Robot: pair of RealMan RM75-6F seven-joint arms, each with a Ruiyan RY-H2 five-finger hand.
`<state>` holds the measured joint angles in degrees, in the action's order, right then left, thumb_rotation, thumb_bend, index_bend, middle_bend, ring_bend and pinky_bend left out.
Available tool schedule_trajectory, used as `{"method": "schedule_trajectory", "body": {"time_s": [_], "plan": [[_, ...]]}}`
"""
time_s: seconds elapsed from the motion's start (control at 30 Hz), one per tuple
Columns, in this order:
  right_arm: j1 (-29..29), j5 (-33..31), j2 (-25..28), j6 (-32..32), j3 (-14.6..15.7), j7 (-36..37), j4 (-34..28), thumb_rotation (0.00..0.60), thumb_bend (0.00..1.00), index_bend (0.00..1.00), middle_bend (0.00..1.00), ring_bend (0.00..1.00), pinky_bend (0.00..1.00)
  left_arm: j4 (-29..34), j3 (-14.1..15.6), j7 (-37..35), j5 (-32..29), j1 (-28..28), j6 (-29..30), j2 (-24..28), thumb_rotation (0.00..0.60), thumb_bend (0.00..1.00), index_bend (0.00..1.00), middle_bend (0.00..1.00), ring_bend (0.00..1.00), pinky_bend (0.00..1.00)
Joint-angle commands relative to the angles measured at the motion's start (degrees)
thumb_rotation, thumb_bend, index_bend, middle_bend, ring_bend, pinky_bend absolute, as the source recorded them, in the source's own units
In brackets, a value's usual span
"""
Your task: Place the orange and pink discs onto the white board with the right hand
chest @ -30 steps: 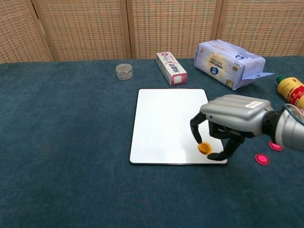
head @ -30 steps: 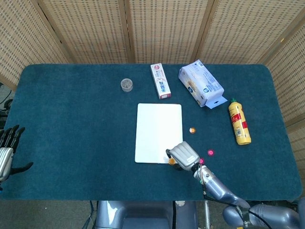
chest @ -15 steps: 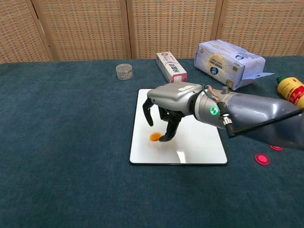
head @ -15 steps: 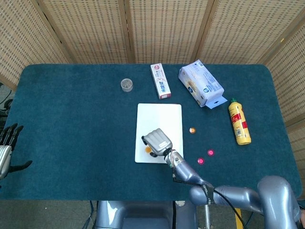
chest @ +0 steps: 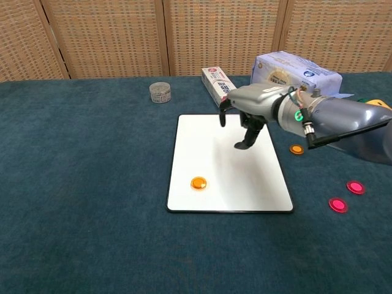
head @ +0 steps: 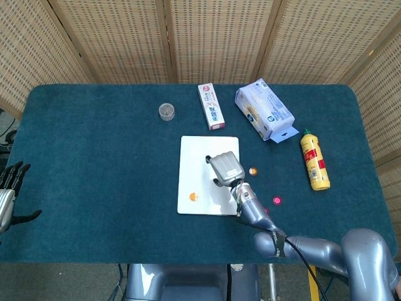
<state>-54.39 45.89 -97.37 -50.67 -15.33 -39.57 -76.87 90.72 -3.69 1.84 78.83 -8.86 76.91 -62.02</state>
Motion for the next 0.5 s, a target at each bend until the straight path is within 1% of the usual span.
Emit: {"method": "schedule_trajectory", "body": {"time_s": [0.03,0.17,0.27,0.37,0.5], "plan": [[1.29,-1.58,1.79,0.09,0.52,1.54,2.73,0.600,0.34,0.36,0.96,0.95,1.00,0.05,0.02,0.19,0.02,0.00,0.09,-0.07,0.600,0.00,0.00,0.00,0.00,0.00],[2.55,-2.32,2.83,1.32,1.89,3.29,5.22,0.600,0.34,0.39,0.96,0.95,1.00,0.15,-0.04,0.41,-0.08,-0.08,0.06,-0.14,0.600,0.00,0.00,0.00,0.00,0.00],[3.40,-1.47,3.17,2.10,3.07,4.82,6.80,0.600,0.34,0.41,0.96,0.95,1.00,0.20,-0.05,0.60,-0.12,-0.15,0.02,-0.17,0.600,0.00,0.00,0.00,0.00,0.00],[4.20,-0.47,3.37,2.70,3.84,6.64,7.98,0.600,0.34,0.42,0.96,0.95,1.00,0.18,-0.03,0.80,-0.16,-0.22,-0.05,-0.27,0.600,0.00,0.00,0.00,0.00,0.00],[5.25,2.77,3.60,2.92,4.34,10.56,8.82,0.600,0.34,0.42,0.97,0.95,1.00,0.19,0.02,1.29,-0.22,-0.40,-0.30,-0.43,0.600,0.00,0.00,0.00,0.00,0.00]]}}
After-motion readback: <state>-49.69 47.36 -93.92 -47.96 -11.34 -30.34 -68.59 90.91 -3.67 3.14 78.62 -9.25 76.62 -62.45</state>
